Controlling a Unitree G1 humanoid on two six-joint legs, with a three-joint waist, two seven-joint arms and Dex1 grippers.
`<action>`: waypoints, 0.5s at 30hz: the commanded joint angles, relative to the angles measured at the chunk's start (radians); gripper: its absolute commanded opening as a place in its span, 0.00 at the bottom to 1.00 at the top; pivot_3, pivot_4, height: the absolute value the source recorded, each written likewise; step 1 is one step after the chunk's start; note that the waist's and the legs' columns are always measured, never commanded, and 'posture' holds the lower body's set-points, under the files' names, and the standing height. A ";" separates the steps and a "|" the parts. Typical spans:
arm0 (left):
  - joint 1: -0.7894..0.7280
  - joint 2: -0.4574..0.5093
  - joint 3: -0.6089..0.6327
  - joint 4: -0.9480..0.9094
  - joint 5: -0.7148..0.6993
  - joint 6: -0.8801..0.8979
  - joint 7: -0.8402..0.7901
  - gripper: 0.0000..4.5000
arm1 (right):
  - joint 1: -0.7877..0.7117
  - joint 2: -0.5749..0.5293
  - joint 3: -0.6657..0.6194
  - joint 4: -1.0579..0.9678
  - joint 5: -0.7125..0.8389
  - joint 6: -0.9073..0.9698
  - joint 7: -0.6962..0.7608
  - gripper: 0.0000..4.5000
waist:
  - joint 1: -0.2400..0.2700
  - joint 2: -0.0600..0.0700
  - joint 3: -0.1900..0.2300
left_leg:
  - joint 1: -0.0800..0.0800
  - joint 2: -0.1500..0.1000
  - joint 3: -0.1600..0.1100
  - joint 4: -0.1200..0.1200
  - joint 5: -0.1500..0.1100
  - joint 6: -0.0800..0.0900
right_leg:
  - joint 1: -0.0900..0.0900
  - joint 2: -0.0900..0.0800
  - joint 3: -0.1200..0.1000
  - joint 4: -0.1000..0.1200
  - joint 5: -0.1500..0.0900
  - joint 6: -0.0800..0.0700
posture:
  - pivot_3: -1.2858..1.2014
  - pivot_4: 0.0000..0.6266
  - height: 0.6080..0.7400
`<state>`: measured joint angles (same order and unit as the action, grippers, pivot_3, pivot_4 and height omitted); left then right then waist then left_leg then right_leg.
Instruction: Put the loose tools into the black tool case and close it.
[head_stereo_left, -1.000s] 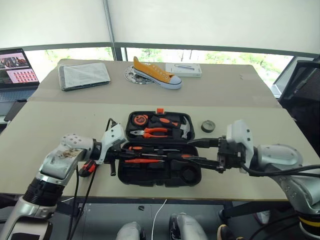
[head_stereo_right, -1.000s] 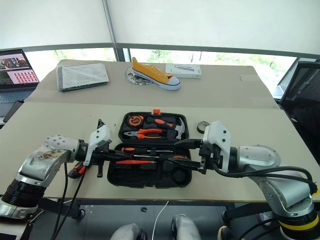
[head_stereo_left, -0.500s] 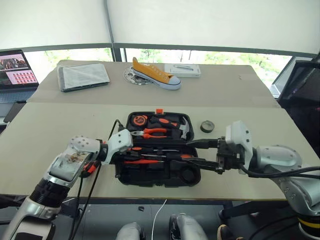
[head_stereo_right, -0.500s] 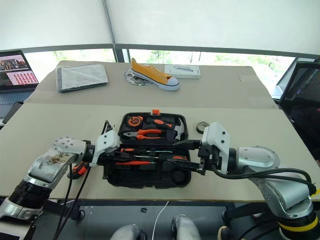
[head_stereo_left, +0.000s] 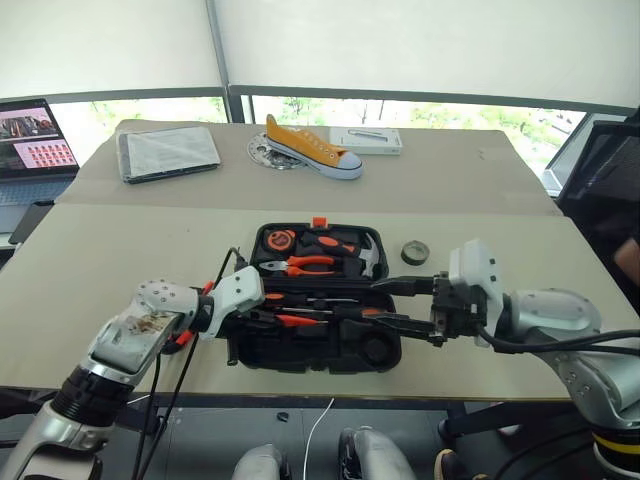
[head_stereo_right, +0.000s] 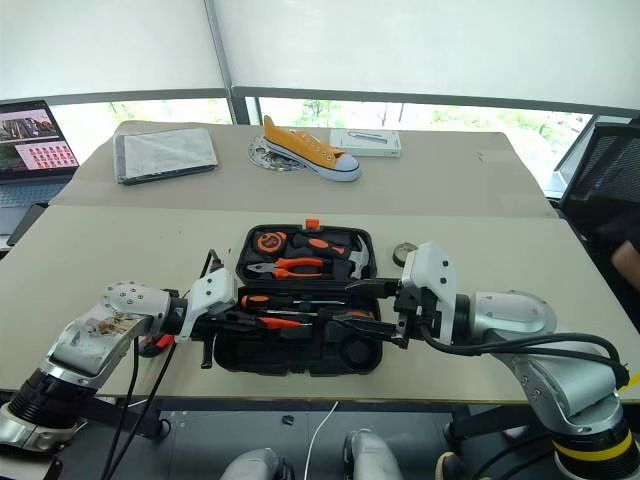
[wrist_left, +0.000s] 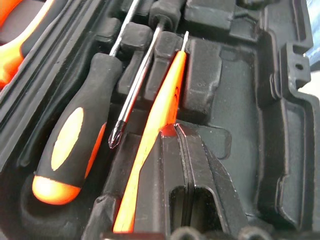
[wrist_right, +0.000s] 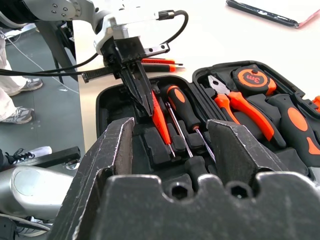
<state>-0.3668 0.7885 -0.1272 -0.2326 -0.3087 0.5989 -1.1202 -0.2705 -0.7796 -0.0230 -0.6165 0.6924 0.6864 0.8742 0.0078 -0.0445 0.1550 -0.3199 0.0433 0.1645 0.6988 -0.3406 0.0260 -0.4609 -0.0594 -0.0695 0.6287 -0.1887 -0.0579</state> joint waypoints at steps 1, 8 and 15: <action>0.060 0.021 0.198 -0.122 -0.100 0.101 0.080 0.15 | -0.052 0.004 0.008 0.021 0.015 -0.012 0.032 0.73 | -0.006 0.000 0.000 | 0.000 0.000 0.000 0.000 0.000 0.000 | 0.000 0.000 0.000 0.000 0.000 0.000 | 0.52 0.24 0.94; 0.234 0.035 0.373 -0.281 -0.214 0.189 0.138 0.69 | -0.126 0.030 0.064 0.123 -0.029 -0.064 0.104 0.73 | -0.006 0.000 0.000 | 0.002 0.001 0.000 -0.001 0.000 0.000 | -0.001 0.000 -0.001 -0.001 0.000 -0.001 | 0.52 0.24 0.94; 0.140 0.055 0.191 -0.170 -0.116 0.077 0.127 0.69 | -0.130 0.044 0.073 0.116 -0.051 -0.071 0.106 0.73 | 0.011 0.001 0.000 | 0.001 -0.002 0.001 -0.001 0.000 -0.001 | -0.001 0.000 -0.002 -0.001 0.000 -0.001 | 0.52 0.24 0.94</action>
<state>-0.1994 0.8339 0.0786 -0.4257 -0.4523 0.7154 -0.9938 -0.4027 -0.7274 0.0733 -0.4659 0.6400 0.6343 0.9805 0.0185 -0.0435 0.1555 -0.3185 0.0415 0.1653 0.6975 -0.3407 0.0251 -0.4621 -0.0594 -0.0718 0.6281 -0.1881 -0.0585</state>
